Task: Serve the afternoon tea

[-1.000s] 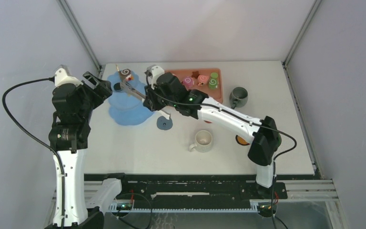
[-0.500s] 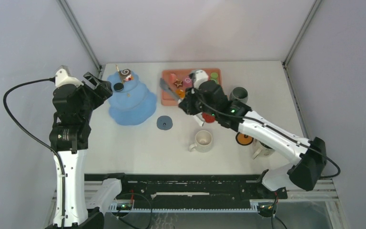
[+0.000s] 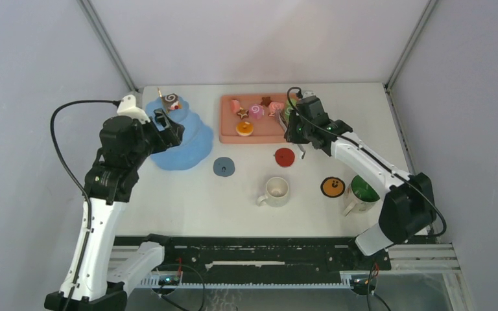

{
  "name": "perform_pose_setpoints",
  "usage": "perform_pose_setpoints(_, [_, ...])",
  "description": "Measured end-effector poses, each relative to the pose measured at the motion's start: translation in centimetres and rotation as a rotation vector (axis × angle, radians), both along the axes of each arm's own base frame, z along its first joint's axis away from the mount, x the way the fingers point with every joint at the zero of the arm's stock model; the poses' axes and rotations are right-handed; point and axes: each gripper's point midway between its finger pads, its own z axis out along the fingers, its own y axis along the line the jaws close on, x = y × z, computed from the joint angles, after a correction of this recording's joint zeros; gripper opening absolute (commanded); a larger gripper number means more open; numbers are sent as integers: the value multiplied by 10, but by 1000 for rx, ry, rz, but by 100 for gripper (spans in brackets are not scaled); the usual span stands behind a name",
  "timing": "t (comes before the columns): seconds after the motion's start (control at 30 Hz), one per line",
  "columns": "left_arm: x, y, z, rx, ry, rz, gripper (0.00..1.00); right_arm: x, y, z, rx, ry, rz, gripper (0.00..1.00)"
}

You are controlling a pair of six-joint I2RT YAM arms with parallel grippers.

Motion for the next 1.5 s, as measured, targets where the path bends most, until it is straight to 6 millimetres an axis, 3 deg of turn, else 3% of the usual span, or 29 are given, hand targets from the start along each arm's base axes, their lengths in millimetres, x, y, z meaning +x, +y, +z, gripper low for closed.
perform_pose_setpoints(0.17, [0, -10, -4, 25, 10, -46, 82, 7, -17, -35, -99, 89, -47, 36])
perform_pose_setpoints(0.27, [2, -12, -8, 34, 25, -56, 82, 10, -22, -45, -132, 121, -62, 39])
perform_pose_setpoints(0.87, [6, -22, -17, 42, 56, -98, 82, 45, -28, -43, -137, 156, -164, 47])
perform_pose_setpoints(1.5, [7, -23, -19, 51, 61, -100, 83, 43, -27, -43, -159, 154, -226, 51])
